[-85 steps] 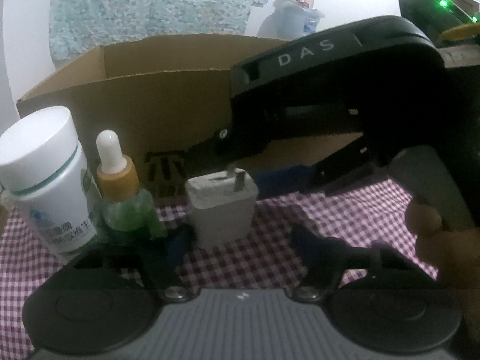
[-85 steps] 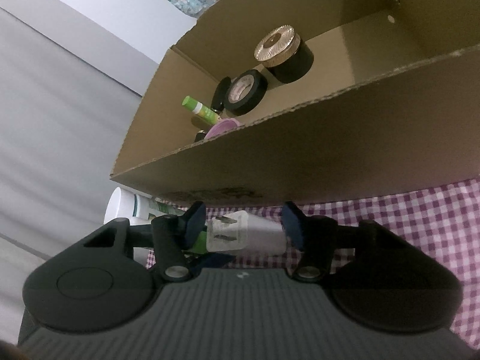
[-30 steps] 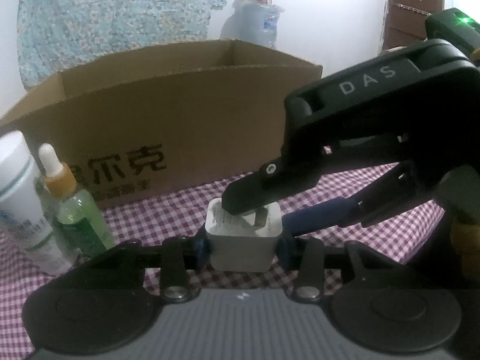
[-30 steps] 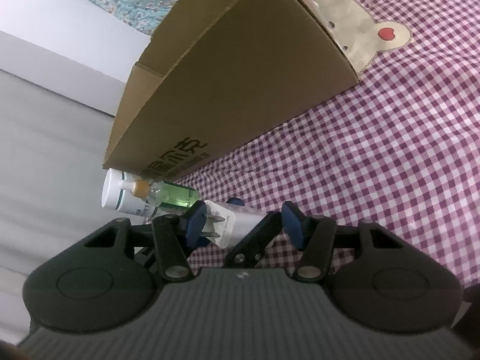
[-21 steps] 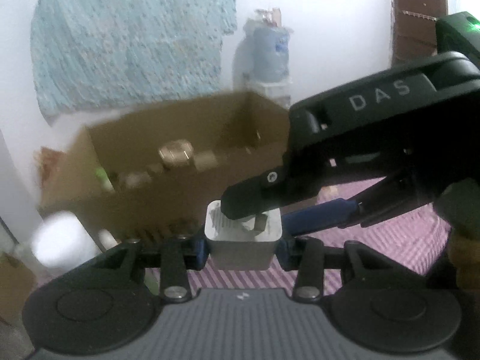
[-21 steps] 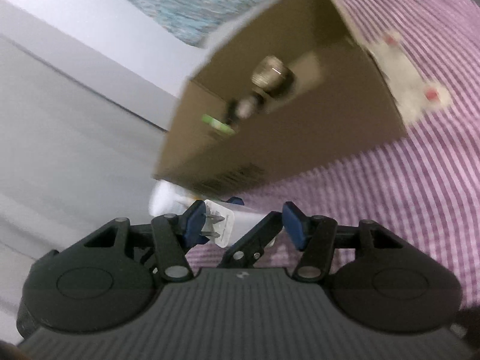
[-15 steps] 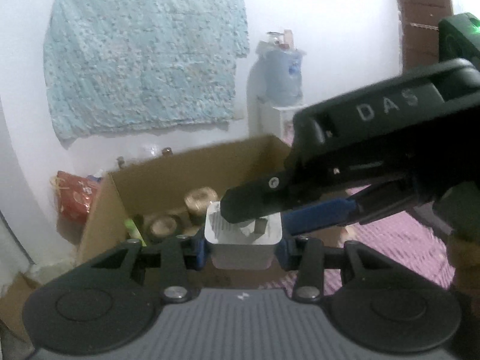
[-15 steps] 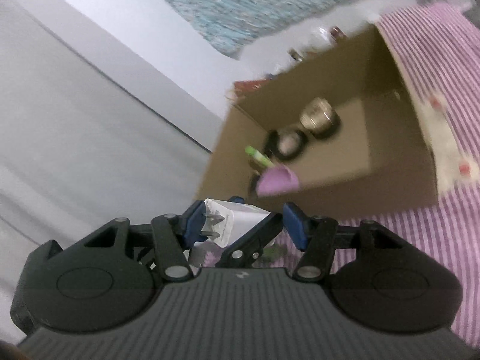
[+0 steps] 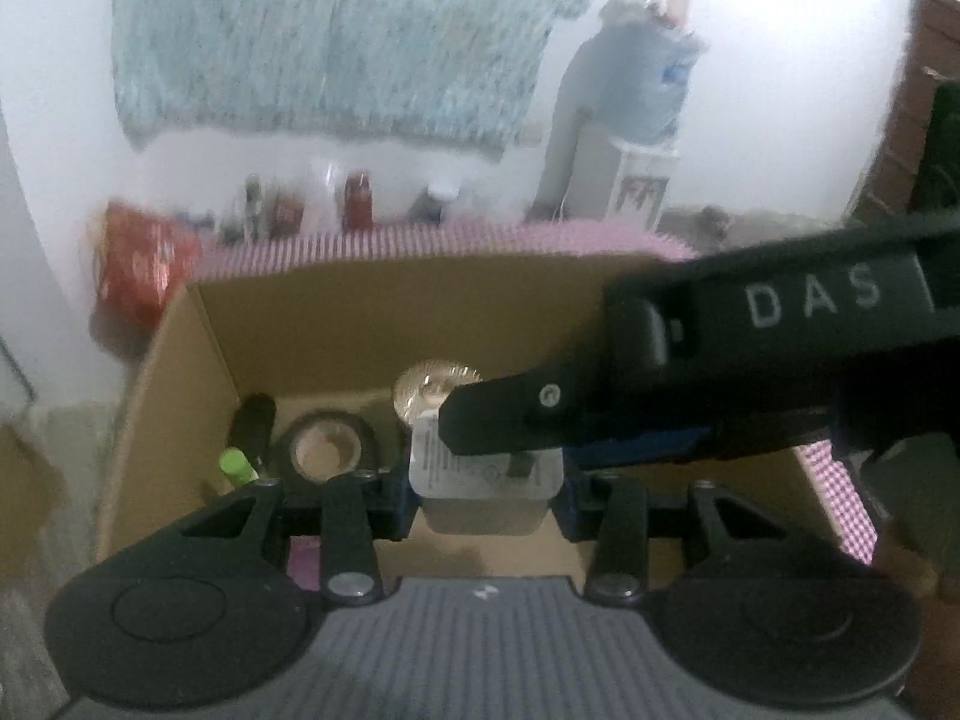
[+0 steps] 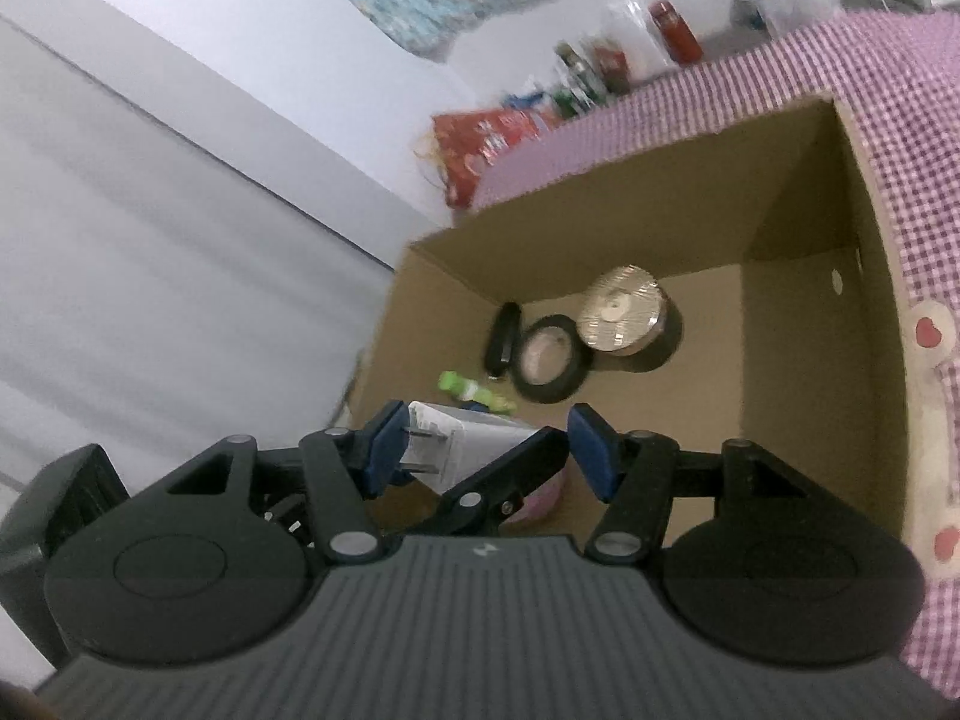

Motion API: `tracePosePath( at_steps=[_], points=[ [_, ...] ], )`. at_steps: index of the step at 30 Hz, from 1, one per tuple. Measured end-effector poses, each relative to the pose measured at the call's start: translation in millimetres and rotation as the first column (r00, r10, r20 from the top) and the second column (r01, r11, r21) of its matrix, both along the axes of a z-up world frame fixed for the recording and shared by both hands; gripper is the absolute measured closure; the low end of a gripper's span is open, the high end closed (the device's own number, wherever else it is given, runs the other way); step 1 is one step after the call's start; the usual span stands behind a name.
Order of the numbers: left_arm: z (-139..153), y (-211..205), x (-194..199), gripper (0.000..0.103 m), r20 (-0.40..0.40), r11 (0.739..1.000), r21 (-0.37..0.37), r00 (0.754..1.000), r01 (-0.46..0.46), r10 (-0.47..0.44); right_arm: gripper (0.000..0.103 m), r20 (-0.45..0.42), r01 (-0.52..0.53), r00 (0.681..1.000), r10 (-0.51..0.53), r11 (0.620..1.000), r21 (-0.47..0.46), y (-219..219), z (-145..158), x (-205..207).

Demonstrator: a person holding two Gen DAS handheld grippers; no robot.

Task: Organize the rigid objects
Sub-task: 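Carry the white charger plug into the box and open the right gripper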

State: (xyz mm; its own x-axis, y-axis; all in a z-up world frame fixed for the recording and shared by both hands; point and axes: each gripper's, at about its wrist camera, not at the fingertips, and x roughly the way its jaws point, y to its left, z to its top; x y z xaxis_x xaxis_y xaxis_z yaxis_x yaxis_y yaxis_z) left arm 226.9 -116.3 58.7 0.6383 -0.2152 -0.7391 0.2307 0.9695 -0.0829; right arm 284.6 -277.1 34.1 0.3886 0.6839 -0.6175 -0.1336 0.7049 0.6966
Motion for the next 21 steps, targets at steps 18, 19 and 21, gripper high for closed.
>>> tracePosePath(
  at_steps=[18,19,21],
  points=[
    [-48.5,-8.2,37.7,0.056,-0.198,0.999,0.009,0.979,-0.054,0.054,0.045,-0.17,-0.044,0.985,0.037,0.998,-0.035,5.1,-66.3,38.3],
    [-49.0,-8.8,37.6,0.055,-0.201,0.999,0.011,0.978,-0.053,0.054,0.045,-0.17,-0.043,0.985,0.037,0.998,-0.036,5.2,-66.7,38.2],
    [-49.5,-9.5,36.8,0.051,-0.2,0.999,0.013,0.978,-0.052,0.053,0.045,-0.167,-0.039,0.985,0.034,0.999,-0.031,4.9,-66.3,37.5]
  ],
)
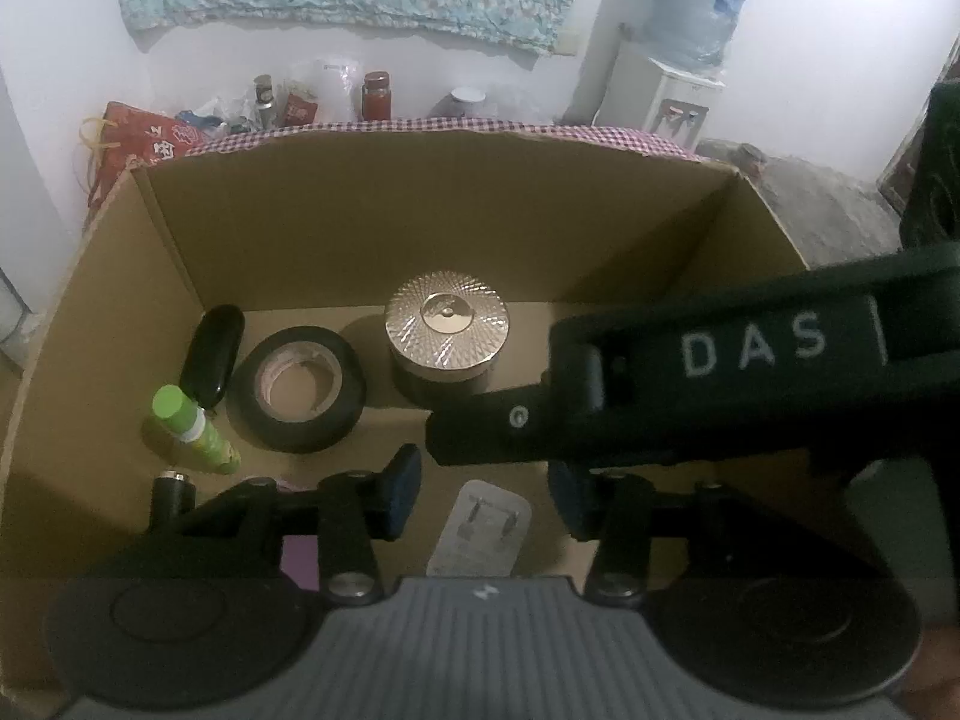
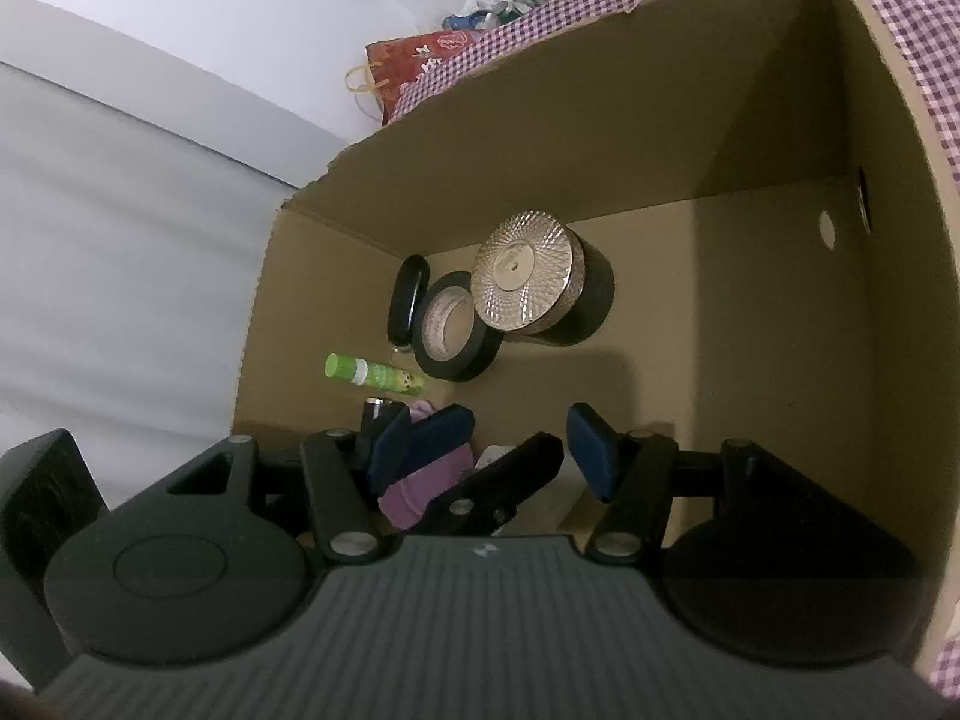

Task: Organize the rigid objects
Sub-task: 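Carry the white charger plug into the box and open the right gripper, then grasp the green dropper bottle by its body with the right gripper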

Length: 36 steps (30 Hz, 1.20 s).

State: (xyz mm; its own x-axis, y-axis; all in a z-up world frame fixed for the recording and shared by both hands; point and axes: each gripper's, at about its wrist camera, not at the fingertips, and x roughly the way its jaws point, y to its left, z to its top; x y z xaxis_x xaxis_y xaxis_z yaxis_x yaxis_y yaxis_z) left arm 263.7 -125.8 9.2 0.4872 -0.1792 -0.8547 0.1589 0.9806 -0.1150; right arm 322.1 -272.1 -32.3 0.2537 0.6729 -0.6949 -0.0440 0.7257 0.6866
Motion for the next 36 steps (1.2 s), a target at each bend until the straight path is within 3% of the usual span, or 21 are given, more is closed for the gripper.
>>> tracePosePath(
  at_steps=[6,12,14,17,21,25,31,36],
  points=[
    [10.8,1.3,-9.1,0.037,0.04,1.0,-0.014,0.999,0.0,0.0,0.045,0.048,0.025,0.998,-0.027,0.999,0.038,-7.2,15.5,-7.8],
    [43.2,9.2,-38.4,0.021,0.134,0.998,-0.063,0.991,0.022,-0.013,0.045,0.16,0.06,0.984,-0.076,0.993,0.104,-21.7,55.6,-35.6],
    [56.0,14.2,-53.5,0.02,0.176,0.996,-0.076,0.984,0.035,-0.021,0.044,0.202,0.066,0.975,-0.093,0.989,0.134,-29.1,71.2,-50.9],
    [76.9,24.6,-82.0,0.009,0.246,0.993,-0.093,0.968,0.07,-0.045,0.04,0.264,0.071,0.957,-0.119,0.981,0.183,-41.3,91.8,-79.7],
    [96.7,40.9,-127.8,0.004,0.346,0.989,-0.091,0.935,0.117,-0.079,0.034,0.324,0.083,0.933,-0.157,0.97,0.23,-57.7,107.0,-121.6],
    [97.9,63.0,-164.5,0.002,0.396,0.987,-0.09,0.914,0.13,-0.085,0.031,0.337,0.1,0.923,-0.187,0.961,0.258,-67.1,100.0,-158.6],
    [72.2,86.4,-196.8,0.002,0.396,0.991,-0.067,0.915,0.115,-0.08,0.03,0.277,0.126,0.939,-0.203,0.954,0.272,-53.8,58.4,-195.7],
    [32.2,85.9,-206.1,0.002,0.363,0.993,-0.012,0.926,0.114,-0.102,0.03,0.261,0.1,0.954,-0.151,0.975,0.201,-21.3,35.3,-203.2]
  ],
)
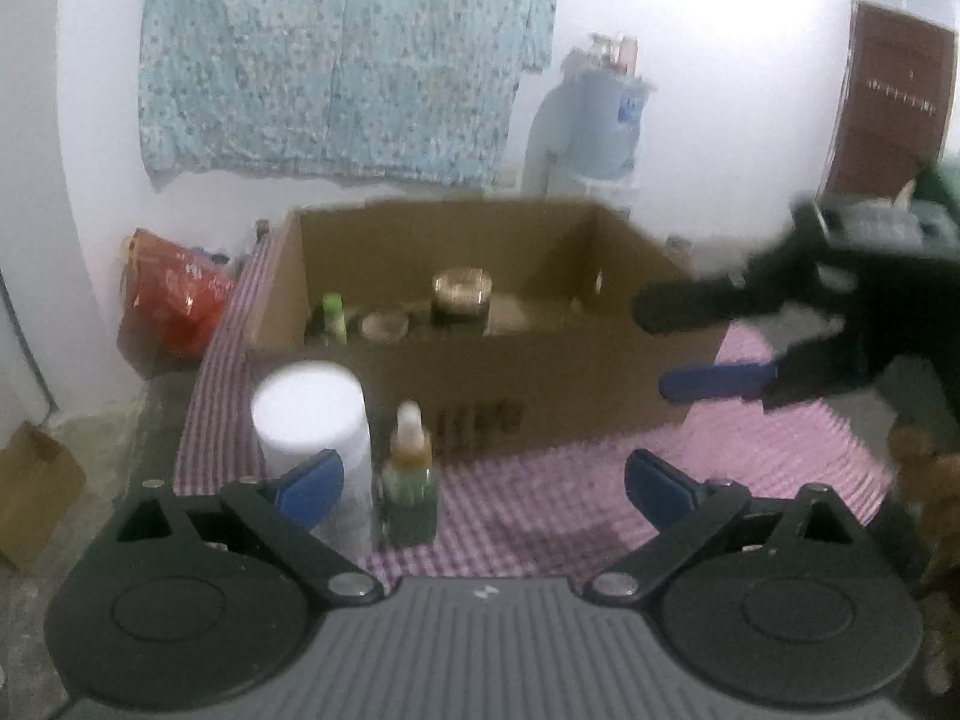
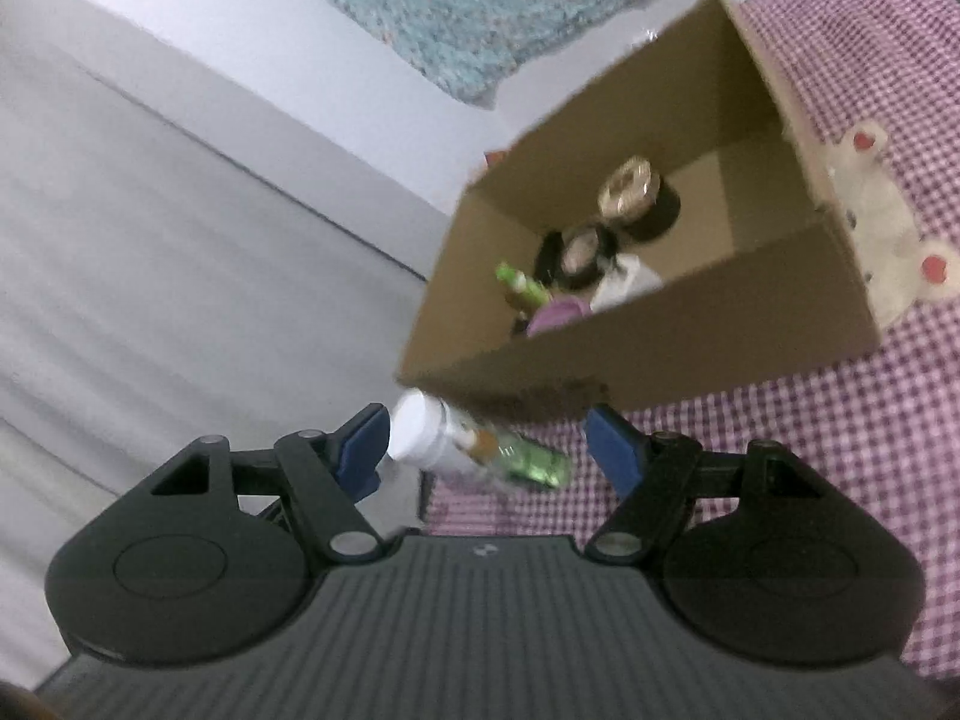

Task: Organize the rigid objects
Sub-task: 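Grasp the green dropper bottle by its body with the right gripper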

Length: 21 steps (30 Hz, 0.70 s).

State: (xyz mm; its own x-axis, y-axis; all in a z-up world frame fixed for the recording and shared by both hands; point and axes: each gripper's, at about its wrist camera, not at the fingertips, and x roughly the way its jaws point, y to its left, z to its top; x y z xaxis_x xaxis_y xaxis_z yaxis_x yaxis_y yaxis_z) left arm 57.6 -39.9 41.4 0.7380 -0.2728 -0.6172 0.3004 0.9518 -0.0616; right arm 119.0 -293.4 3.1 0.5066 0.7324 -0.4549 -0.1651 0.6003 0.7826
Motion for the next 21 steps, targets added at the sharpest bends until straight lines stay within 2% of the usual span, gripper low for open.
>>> tracePosePath(
  at_steps=[4,7,10,11,12,20,21],
  points=[
    [-32.0,-6.2,1.7,0.006,0.0,0.998,0.06,1.0,-0.009,0.009,0.03,0.052,-0.057,0.997,0.065,0.989,-0.139,36.7,2.7,3.2],
    [-50.6,-8.9,7.1,0.015,0.018,0.995,0.094,1.0,-0.019,0.017,0.032,0.11,-0.097,0.985,0.13,0.959,-0.265,67.5,8.3,6.6],
    [-65.1,-8.8,11.8,0.024,0.035,0.992,0.121,0.999,-0.032,0.028,0.039,0.136,-0.132,0.972,0.19,0.926,-0.353,94.0,10.0,15.3],
    [-68.7,-8.9,13.7,0.03,0.037,0.992,0.125,0.999,-0.037,0.032,0.043,0.138,-0.143,0.968,0.209,0.913,-0.382,101.0,11.8,24.0],
    [-71.5,-8.6,15.8,0.034,0.038,0.992,0.123,0.999,-0.038,0.034,0.044,0.139,-0.151,0.965,0.223,0.903,-0.403,107.9,11.9,26.3],
    [-83.9,-5.3,17.8,0.04,0.047,0.993,0.107,0.998,-0.046,0.041,0.067,0.155,-0.209,0.932,0.326,0.837,-0.505,142.9,8.5,38.2],
    [-85.3,-4.8,19.0,0.04,0.047,0.993,0.105,0.998,-0.048,0.043,0.067,0.155,-0.212,0.931,0.331,0.834,-0.509,145.6,7.2,40.7]
  ],
)
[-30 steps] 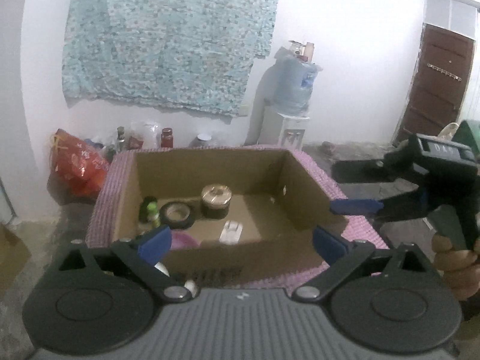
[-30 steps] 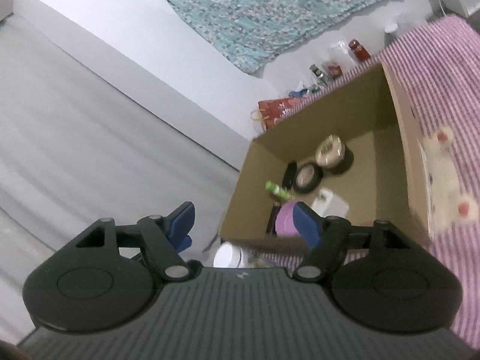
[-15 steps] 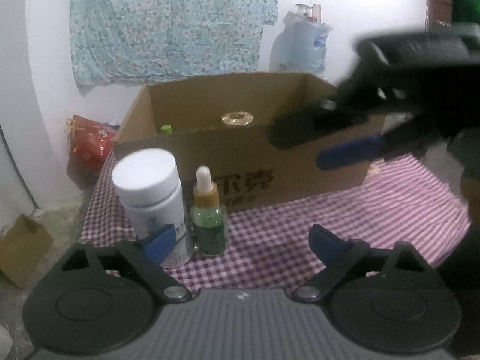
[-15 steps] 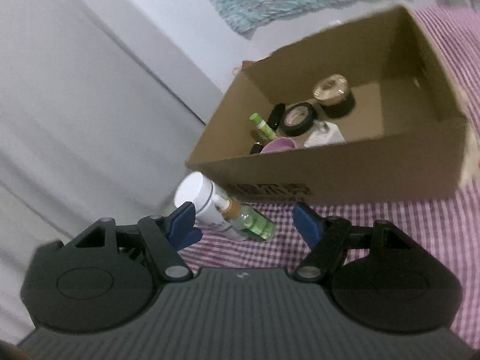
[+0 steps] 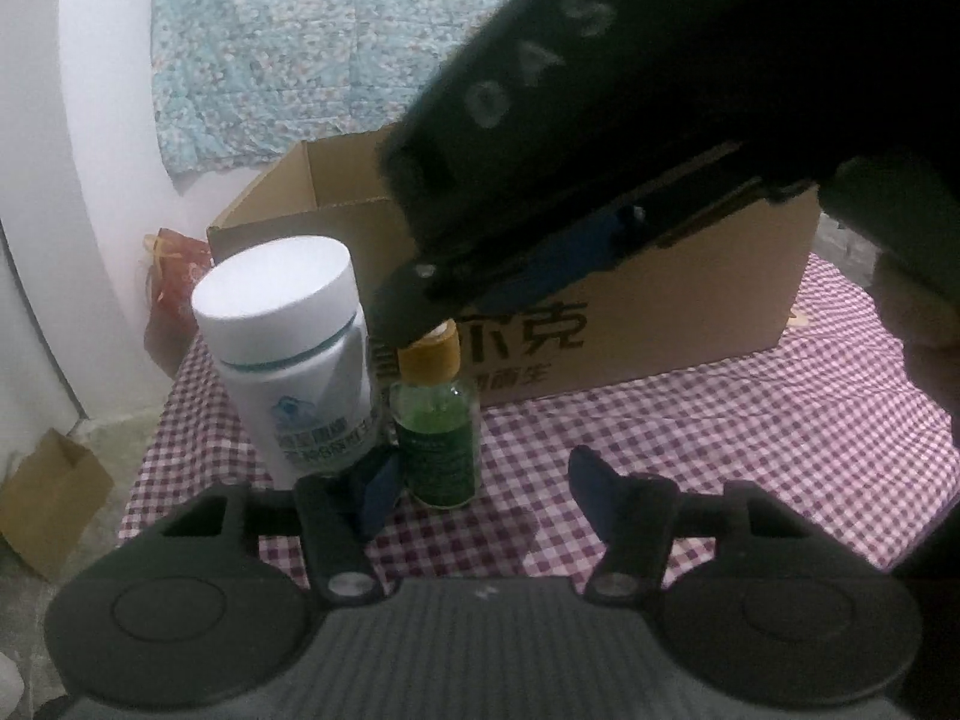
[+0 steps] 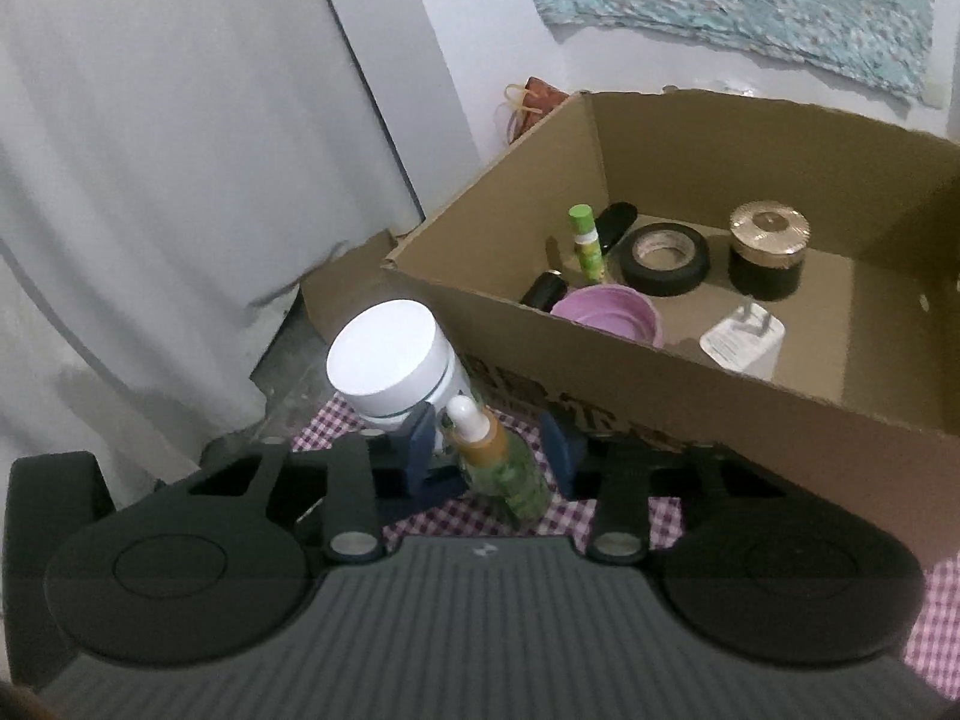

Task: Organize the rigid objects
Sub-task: 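Grasp the green dropper bottle by its body with the right gripper, then carry the green dropper bottle into the box and open the right gripper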

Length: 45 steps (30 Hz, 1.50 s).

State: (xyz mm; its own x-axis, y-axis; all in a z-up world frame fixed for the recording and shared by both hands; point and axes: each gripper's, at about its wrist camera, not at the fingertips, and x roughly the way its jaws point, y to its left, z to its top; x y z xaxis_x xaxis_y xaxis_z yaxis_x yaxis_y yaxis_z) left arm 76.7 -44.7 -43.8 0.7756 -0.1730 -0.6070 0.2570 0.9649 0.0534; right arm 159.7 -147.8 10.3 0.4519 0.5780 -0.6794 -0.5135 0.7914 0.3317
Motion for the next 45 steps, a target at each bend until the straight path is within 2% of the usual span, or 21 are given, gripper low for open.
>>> tracePosePath(
  at_steps=[3,7,9,11,14,28,32,36,38,39,45],
  points=[
    [-4.5,-2.1,5.0,0.04,-0.001,1.0,0.004,1.0,-0.02,0.02,0.072,-0.01,-0.009,1.0,0.009,1.0,-0.001,4.4,-4.4,6.7],
    [-10.5,-7.8,13.6,0.046,-0.012,0.998,0.026,0.999,-0.049,0.049,0.079,-0.013,-0.012,1.0,0.012,1.0,0.0,5.8,-7.5,10.6],
    [-12.1,-7.7,17.0,0.057,-0.018,0.998,0.023,0.998,-0.064,0.064,0.082,-0.017,-0.013,1.0,0.014,1.0,0.009,5.0,-7.9,10.6],
    [-12.9,-7.6,20.0,0.064,-0.016,0.997,0.028,0.997,-0.078,0.079,0.082,-0.008,-0.01,1.0,0.01,1.0,0.001,3.7,-7.8,9.9],
    [-12.0,-5.5,22.5,0.069,-0.019,0.997,0.006,0.997,-0.076,0.076,0.082,-0.016,0.004,1.0,-0.004,1.0,0.001,-1.8,-7.5,9.1],
    [-13.7,-43.3,14.4,0.069,-0.049,0.992,-0.079,0.993,0.102,-0.106,0.08,-0.06,0.184,0.981,-0.183,0.983,0.005,-63.8,-6.0,-21.9],
    [-15.4,-53.8,12.8,0.064,-0.049,0.988,-0.066,0.988,0.143,-0.146,0.08,-0.073,0.22,0.973,-0.218,0.975,0.025,-78.8,-8.8,-30.4],
    [-22.3,-62.5,22.6,0.064,-0.049,0.988,-0.033,0.987,0.151,-0.152,0.08,-0.073,0.223,0.973,-0.22,0.974,0.034,-82.8,-9.5,-30.5],
    [-23.3,-64.7,24.9,0.065,-0.037,0.988,-0.014,0.988,0.151,-0.152,0.079,-0.072,0.217,0.974,-0.214,0.975,0.037,-82.4,-9.9,-29.8],
    [-23.3,-65.5,26.0,0.07,-0.034,0.988,-0.011,0.988,0.152,-0.152,0.079,-0.07,0.214,0.975,-0.211,0.976,0.036,-81.4,-10.1,-29.0],
    [-21.1,-68.3,23.4,0.07,-0.039,0.989,-0.009,0.988,0.151,-0.151,0.08,-0.06,0.197,0.979,-0.195,0.98,0.032,-81.7,-9.1,-30.5]
  ],
)
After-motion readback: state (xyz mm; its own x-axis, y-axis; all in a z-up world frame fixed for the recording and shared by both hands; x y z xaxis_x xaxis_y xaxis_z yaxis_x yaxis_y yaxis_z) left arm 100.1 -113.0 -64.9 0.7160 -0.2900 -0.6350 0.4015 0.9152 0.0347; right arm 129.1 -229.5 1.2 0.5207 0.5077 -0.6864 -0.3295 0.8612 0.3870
